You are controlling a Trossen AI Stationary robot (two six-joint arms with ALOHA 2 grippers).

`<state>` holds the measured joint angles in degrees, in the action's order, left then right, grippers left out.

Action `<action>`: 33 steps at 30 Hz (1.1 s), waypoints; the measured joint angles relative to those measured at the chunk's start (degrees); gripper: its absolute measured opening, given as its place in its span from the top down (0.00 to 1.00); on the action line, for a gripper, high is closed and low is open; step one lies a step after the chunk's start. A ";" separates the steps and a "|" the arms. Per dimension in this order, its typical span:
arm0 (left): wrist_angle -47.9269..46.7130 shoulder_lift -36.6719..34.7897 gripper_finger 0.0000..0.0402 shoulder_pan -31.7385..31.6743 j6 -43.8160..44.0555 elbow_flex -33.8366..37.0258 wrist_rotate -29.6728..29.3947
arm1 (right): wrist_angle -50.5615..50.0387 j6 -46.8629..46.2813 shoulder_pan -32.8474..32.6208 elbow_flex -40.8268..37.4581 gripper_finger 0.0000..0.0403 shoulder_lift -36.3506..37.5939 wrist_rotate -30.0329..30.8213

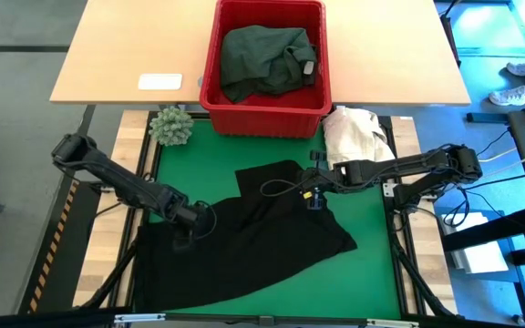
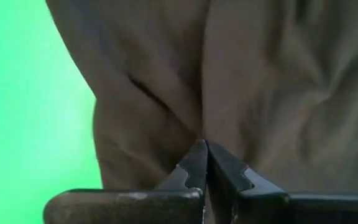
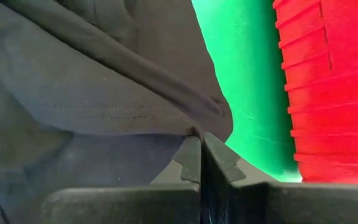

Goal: Fold laundry
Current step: Fold the black shirt

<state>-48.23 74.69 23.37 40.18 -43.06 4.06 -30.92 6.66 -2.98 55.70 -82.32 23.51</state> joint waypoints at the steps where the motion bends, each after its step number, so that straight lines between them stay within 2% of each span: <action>1: -1.37 -0.02 1.00 0.41 0.00 -1.58 -1.15 | 0.15 0.10 0.00 0.00 1.00 0.00 0.00; 6: -8.13 -0.03 1.00 2.02 1.02 -7.15 -4.43 | 0.79 0.21 0.00 0.00 1.00 0.00 0.03; 9: -10.73 -0.04 1.00 2.94 2.93 -8.36 -5.22 | 1.48 1.25 0.00 -0.02 1.00 0.00 2.05; 13: -10.43 -0.04 1.00 3.26 5.65 -6.79 -6.39 | 1.68 1.40 0.02 0.00 1.00 -0.02 2.75; 16: -6.24 -0.02 0.98 2.44 6.19 -3.31 -5.84 | 1.75 1.37 0.00 0.00 1.00 -0.02 2.32; 20: 0.75 0.01 0.89 0.13 4.89 1.33 -2.99 | 1.75 1.33 0.02 0.00 1.00 -0.02 1.11; 27: 3.32 0.01 0.67 -3.58 2.72 4.88 -0.95 | 1.75 1.31 0.00 0.00 1.00 -0.02 0.87; 33: 9.22 0.01 0.61 -5.37 2.29 9.11 3.36 | 1.73 1.27 0.01 0.00 1.00 -0.02 -0.20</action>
<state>-39.01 74.70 18.00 42.48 -33.95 7.43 -29.19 7.92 -2.97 55.70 -82.35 23.31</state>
